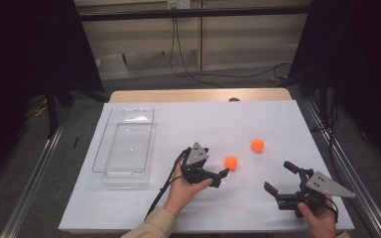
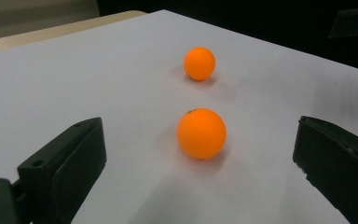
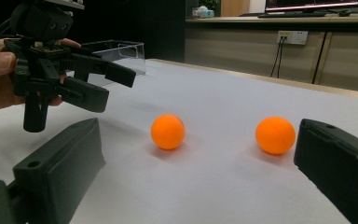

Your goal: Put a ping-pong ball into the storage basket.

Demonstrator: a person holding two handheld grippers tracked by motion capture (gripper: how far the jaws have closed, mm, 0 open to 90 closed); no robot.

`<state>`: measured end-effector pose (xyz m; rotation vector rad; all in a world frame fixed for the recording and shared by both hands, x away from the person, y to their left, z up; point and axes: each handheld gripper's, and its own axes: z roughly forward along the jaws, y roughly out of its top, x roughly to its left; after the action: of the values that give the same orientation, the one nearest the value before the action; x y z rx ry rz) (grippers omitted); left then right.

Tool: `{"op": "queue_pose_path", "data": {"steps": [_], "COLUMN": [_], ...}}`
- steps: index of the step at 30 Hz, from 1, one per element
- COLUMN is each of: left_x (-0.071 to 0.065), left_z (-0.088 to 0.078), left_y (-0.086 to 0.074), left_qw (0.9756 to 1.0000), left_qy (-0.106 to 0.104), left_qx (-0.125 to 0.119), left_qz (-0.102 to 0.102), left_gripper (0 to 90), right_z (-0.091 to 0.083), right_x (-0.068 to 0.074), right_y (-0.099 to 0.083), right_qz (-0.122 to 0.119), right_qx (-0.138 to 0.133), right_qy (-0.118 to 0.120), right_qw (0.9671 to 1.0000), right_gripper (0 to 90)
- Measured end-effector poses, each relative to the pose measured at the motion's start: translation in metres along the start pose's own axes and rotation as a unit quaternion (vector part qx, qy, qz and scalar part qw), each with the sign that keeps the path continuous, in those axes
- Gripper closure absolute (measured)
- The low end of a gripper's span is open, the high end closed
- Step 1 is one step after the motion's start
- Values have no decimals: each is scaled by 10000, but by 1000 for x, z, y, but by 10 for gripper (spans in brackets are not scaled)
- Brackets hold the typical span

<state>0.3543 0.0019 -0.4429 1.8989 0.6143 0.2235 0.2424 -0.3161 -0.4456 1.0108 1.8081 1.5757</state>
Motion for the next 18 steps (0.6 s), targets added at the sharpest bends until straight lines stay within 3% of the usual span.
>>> {"op": "queue_pose_path", "data": {"steps": [18], "left_x": [0], "left_z": [2], "left_y": [0], "left_qw": [9999], "left_qy": [-17], "left_qx": [79], "left_qz": [-63], "left_gripper": [25], "right_z": [-1], "right_x": [1], "right_y": [0], "right_qz": [-4], "right_qx": [2], "right_qy": [-20], "right_qw": [10000], "right_gripper": [10]}}
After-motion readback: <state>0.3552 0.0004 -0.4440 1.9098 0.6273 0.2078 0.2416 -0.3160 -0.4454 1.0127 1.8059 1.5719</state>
